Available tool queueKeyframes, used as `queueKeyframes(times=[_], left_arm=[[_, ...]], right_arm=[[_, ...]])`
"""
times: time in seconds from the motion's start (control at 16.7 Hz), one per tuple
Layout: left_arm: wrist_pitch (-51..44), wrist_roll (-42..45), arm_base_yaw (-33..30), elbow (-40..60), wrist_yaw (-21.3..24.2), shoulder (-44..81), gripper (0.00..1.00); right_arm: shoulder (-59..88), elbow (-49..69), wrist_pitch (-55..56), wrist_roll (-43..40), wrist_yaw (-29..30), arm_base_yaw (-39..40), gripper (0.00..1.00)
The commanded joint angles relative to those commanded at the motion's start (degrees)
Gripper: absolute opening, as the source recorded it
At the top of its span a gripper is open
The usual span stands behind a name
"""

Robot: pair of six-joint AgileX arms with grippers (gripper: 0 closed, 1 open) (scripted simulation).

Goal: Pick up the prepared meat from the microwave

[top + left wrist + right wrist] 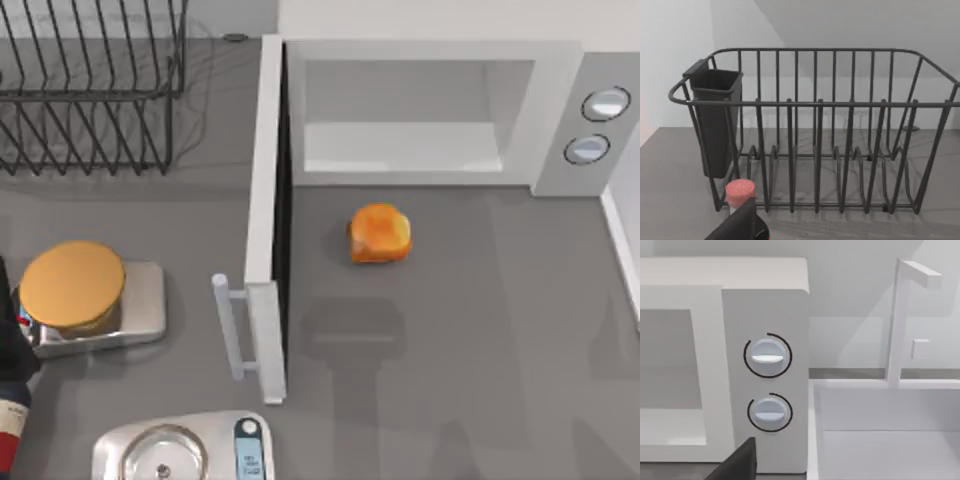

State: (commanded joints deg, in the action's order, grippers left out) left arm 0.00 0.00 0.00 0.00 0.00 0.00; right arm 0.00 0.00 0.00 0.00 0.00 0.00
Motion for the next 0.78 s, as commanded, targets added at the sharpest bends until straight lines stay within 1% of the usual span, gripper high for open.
queueKeyframes(times=[0.18, 0.36, 0.54, 0.78], left_arm=[[0.00, 0.00, 0.00, 0.00, 0.00, 0.00, 1.00], [0.00, 0.00, 0.00, 0.00, 0.00, 0.00, 1.00], [0.00, 0.00, 0.00, 0.00, 0.00, 0.00, 1.00], [0.00, 0.00, 0.00, 0.00, 0.00, 0.00, 1.00]], right_arm=[[0.54, 0.21, 0.21, 0.09, 0.18, 0.18, 1.00], [5.55, 2.14, 2.17, 0.88, 1.80, 1.87, 1.00], [15.34, 5.94, 6.03, 2.43, 5.00, 5.18, 1.00], [33.75, 13.11, 13.28, 5.35, 11.02, 11.43, 1.00]])
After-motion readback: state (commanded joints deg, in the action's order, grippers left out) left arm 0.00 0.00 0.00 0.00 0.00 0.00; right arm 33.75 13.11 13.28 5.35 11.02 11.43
